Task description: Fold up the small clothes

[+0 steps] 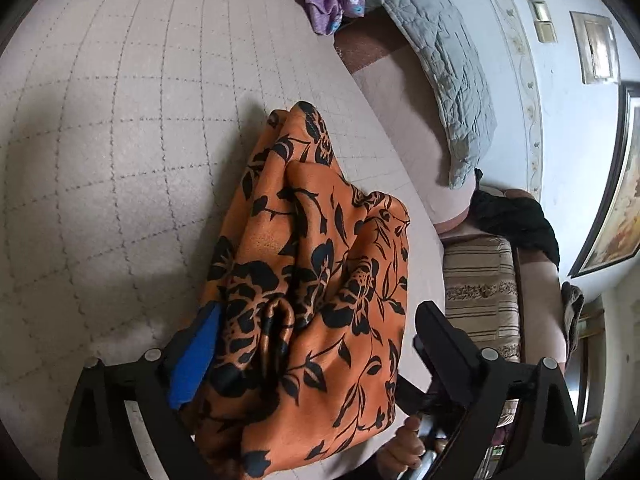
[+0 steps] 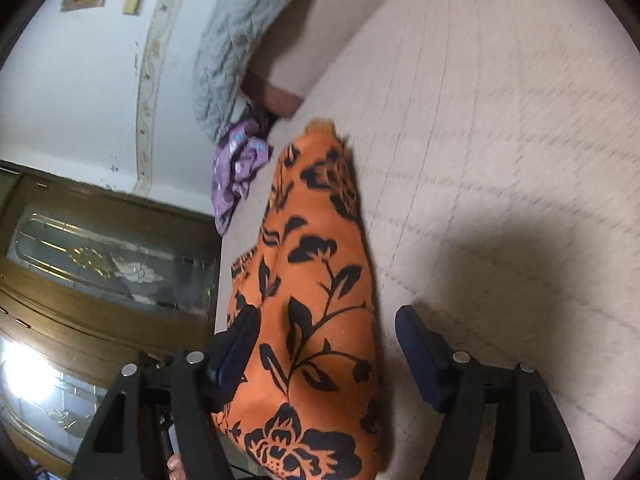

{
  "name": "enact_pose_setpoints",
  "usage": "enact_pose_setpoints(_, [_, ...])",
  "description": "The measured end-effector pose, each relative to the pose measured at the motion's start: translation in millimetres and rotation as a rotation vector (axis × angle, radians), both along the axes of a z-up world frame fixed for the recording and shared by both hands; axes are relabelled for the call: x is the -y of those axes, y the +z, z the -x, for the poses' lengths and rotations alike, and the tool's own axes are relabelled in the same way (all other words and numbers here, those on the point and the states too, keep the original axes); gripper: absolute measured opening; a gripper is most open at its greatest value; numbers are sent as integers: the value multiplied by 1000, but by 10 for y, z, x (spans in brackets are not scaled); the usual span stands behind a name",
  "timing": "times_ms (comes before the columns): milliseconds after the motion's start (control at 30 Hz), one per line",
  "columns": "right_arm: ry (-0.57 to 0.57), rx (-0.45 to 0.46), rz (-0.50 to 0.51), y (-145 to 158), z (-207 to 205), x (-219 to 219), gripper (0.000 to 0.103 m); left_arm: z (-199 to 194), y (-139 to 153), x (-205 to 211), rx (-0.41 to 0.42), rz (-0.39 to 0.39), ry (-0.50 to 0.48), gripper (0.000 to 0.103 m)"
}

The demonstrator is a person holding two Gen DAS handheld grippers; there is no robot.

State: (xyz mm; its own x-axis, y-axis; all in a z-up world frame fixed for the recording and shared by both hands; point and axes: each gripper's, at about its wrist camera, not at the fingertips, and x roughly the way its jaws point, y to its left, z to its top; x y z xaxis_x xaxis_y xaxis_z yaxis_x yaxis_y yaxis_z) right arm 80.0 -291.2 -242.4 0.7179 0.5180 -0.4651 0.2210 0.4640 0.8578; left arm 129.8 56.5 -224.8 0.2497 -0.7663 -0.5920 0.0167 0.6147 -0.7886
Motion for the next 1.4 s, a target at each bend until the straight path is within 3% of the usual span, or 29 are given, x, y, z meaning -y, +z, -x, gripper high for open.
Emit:
enact_pose_setpoints(133, [91, -21, 29, -19, -214, -186, 74, -64, -44, 29, -12, -16, 13, 96])
enact_pose_setpoints(367, [99, -30, 54, -61, -347, -254, 72, -104, 62, -144, 18, -17, 100, 96])
enact_pose_setpoints(433, [97, -29, 71, -55, -347, -278, 69, -134, 64, -139, 21, -59, 91, 96])
enact_pose_setpoints(567, [91, -21, 102, -50, -327, -301, 67, -166, -179, 157, -59, -196, -33, 97])
enact_pose_setpoints(600, [90, -20, 103, -46, -323, -304, 66, -135, -142, 255, -16, -248, -59, 99])
enact_pose_setpoints(667, [87, -16, 112, -52, -315, -310, 63, -84, -94, 468, 38, -273, -154, 100])
enact_pose_setpoints(800, [79, 0, 134, -52, -318, -343, 53, 9, -61, 676, 130, -361, -185, 99])
enact_pose_setpoints(867, [71, 9, 147, -35, -290, -357, 51, 27, -23, 693, 160, -351, -183, 82])
enact_pose_setpoints(967, [62, 18, 169, 3, -258, -379, 48, 53, 37, 708, 206, -375, -175, 66])
enact_pose_setpoints(1067, [57, 35, 206, 83, -239, -412, 45, 115, 113, 719, 261, -395, -173, 57])
enact_pose_setpoints(1267, [34, 102, 297, 334, -112, -373, 43, 305, 300, 797, 351, -365, -196, 51])
enact_pose_setpoints(1400, [-2, 141, 291, 475, 65, -158, 43, 471, 465, 965, 408, -351, -221, 51])
